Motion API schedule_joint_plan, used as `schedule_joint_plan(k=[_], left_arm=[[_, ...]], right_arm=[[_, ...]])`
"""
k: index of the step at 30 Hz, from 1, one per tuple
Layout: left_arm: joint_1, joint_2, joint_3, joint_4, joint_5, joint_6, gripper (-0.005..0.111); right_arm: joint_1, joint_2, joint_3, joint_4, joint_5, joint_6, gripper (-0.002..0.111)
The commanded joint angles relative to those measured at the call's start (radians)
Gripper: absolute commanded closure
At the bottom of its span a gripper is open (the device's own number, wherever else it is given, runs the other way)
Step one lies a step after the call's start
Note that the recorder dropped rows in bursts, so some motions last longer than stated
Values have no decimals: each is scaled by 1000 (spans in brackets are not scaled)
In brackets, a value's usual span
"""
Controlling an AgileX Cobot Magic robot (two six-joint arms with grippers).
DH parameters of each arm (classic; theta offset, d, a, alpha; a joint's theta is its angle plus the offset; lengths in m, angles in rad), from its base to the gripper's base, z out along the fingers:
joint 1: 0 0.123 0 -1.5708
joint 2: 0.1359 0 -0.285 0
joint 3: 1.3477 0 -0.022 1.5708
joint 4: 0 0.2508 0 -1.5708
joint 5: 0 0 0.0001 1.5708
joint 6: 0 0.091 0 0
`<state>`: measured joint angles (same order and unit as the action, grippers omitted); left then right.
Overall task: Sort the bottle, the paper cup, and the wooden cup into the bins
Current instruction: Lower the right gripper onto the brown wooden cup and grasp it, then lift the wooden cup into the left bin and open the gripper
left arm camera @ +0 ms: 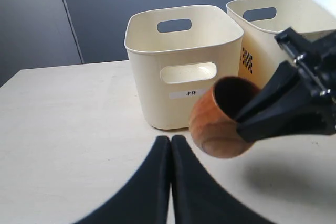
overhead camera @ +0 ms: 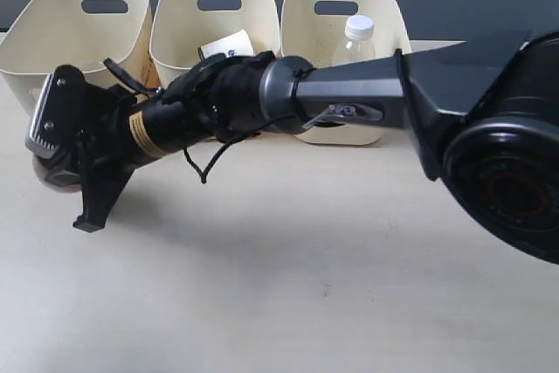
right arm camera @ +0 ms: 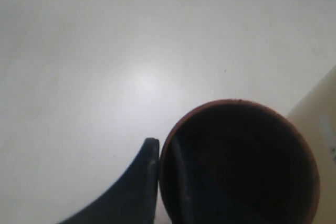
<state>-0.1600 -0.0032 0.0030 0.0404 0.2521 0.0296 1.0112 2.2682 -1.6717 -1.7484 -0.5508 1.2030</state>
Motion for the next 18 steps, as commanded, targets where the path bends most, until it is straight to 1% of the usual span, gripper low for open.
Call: schedule_joint_plan(k=[1,6,10,14,18], left_arm=[[-3,3,-3,3,-13,-1,107],[-3,3,-3,3,-13,-1,107],[-3,3,-3,3,-13,-1,107],[-3,3,-3,3,-13,-1,107],[-3,3,-3,3,-13,-1,107]], right_arm=[[0,-89,-5,4,2,22,108],[0,-174,-5,4,7,31,108],[-17,-222,-30,4,82,31,108],[-76,-190,-141,4,42,106,109],[-116,-103,-276,4,49,155,109]])
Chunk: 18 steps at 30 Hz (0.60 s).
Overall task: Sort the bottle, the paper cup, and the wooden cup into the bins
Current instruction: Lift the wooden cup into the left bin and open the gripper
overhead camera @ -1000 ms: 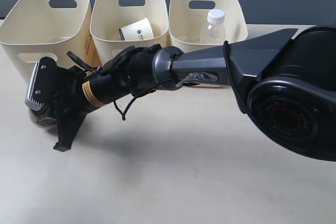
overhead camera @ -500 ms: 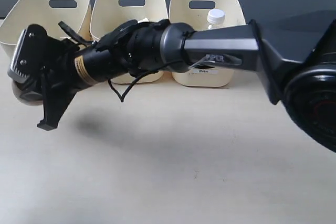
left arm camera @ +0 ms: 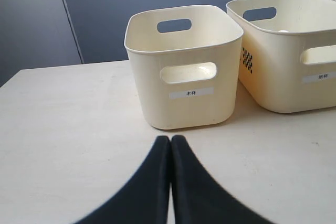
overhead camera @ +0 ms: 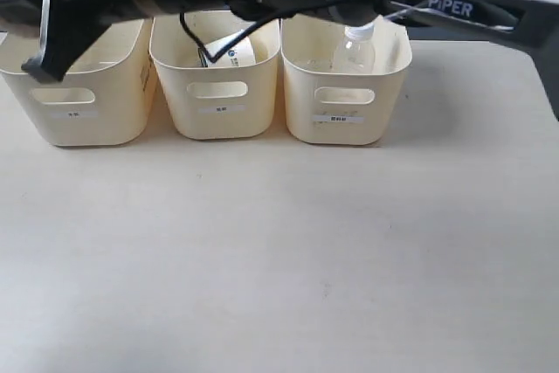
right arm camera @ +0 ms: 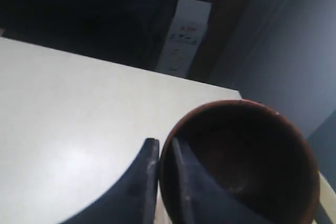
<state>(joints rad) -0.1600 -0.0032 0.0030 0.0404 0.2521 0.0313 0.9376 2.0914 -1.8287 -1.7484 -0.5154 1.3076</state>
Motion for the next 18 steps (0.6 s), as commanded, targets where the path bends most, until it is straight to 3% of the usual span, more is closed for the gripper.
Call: schedule_joint_plan(k=[1,9,18], left_arm=[[-3,3,-3,3,-13,-3,107],[-3,3,-3,3,-13,-3,107],[-3,3,-3,3,-13,-3,107]], right_arm=[[-54,98,-149,4,18,61,109],[-120,330,-372,4,-21,198,109],[-123,428,-426,4,-39,214,109]])
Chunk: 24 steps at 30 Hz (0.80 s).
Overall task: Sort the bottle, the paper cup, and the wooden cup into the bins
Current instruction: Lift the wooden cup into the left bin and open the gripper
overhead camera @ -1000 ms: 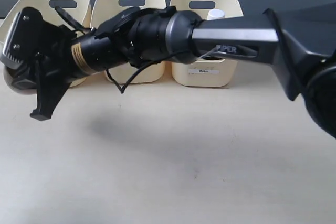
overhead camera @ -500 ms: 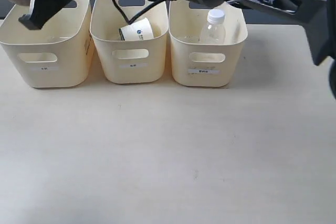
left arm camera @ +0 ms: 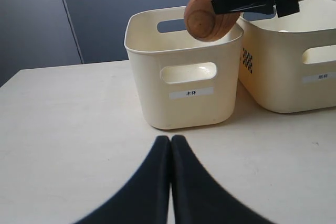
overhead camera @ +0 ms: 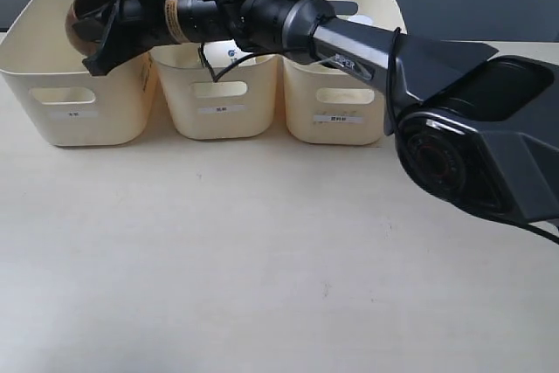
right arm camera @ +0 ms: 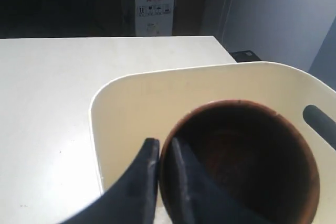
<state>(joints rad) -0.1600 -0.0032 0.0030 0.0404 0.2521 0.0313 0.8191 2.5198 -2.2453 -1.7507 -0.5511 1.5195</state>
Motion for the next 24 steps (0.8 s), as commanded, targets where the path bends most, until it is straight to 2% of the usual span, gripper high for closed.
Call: schedule_joint_plan(k=[1,6,9,10,24], left_arm=[[-3,3,-3,3,-13,-3,107],[-3,3,-3,3,-13,-3,107],[-3,3,-3,3,-13,-3,107],[-3,3,-3,3,-13,-3,107],[-3,3,-3,3,-13,-3,107]], right_arm=[[-4,1,-10,6,-1,2,109],[-4,1,-10,6,26,2,107],[-4,3,-10,6,29,20,88],[-4,3,-10,6,33,22,85],[-4,-66,-10,6,46,64,85]])
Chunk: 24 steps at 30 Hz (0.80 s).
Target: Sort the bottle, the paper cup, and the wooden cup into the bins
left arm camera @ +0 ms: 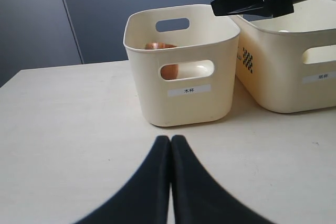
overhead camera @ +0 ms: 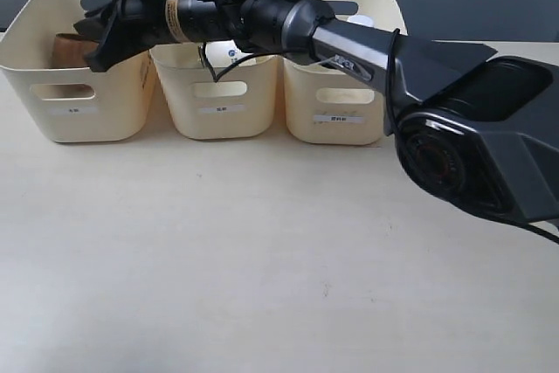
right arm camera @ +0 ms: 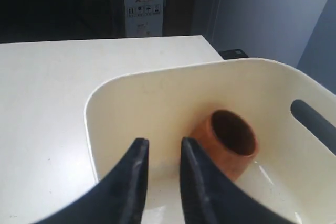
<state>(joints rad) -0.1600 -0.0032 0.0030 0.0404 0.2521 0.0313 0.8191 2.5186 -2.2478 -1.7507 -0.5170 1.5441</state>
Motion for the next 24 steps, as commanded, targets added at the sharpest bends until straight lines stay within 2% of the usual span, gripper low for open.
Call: schedule_joint_plan(k=[1,2,3,4,8,10,12,15,19,24], left_arm=[[-3,3,-3,3,-13,-3,107],[-3,3,-3,3,-13,-3,107],[-3,3,-3,3,-13,-3,107],[-3,3,-3,3,-13,-3,107],[-3,3,-3,3,-13,-3,107],[-3,3,-3,3,-13,-3,107],[-3,3,-3,3,-13,-3,107],[-3,3,-3,3,-13,-3,107],[-3,3,-3,3,-13,-3,107],[-3,3,-3,3,-13,-3,107]], right_arm=[[-4,-83,-7,6,10,57,88],[-4,-100,-7,6,8,72,93],[-4,-129,-7,6,-13,74,107],[-4,-144,-7,6,-15,74,109],[-4,-259,106,6,40,80,109],[-4,-350,257,6,109,38,109],[-4,-502,519,6,192,-46,109],[-4,-672,759,6,318,-85,109],[-4,-872,955,6,335,-85,109],[-4,-1007,1025,6,296,-55,109]])
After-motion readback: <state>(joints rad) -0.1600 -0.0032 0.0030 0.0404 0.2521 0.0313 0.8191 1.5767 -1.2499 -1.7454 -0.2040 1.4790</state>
